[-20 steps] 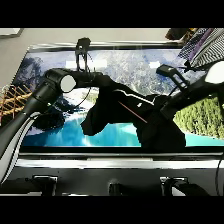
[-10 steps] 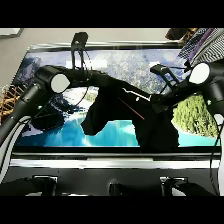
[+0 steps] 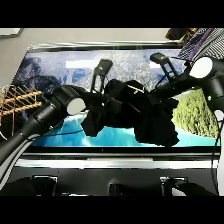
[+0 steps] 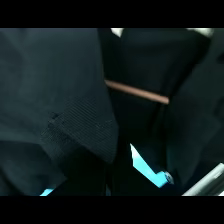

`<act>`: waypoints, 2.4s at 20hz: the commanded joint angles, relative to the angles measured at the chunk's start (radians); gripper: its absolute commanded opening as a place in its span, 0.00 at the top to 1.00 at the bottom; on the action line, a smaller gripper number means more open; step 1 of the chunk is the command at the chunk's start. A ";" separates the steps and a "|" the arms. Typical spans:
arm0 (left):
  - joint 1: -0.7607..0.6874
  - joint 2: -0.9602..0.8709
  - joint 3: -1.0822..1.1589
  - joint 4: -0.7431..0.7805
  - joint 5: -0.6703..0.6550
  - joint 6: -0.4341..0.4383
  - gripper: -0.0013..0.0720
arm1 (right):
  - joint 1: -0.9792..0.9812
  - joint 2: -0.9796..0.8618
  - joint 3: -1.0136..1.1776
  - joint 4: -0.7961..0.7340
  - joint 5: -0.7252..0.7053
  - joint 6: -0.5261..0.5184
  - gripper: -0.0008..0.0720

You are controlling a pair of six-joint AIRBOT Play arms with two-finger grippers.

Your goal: Fold the clothes and pants, and hang the long-sleeved shirts on hangers.

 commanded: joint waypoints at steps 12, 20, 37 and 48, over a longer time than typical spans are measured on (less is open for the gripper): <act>0.239 0.148 0.045 -0.006 -0.145 0.206 0.00 | 0.001 0.112 0.032 0.010 -0.027 -0.333 0.93; 0.278 0.170 -0.015 -0.102 -0.230 0.764 0.00 | 0.001 0.041 0.030 0.075 0.014 -0.640 0.93; 0.391 0.132 -0.159 -0.391 -0.124 1.245 0.00 | 0.001 0.037 0.030 0.229 0.114 -0.745 0.93; 0.394 0.100 -0.158 -0.446 -0.237 1.280 0.94 | 0.001 0.048 0.030 0.240 0.113 -0.743 0.93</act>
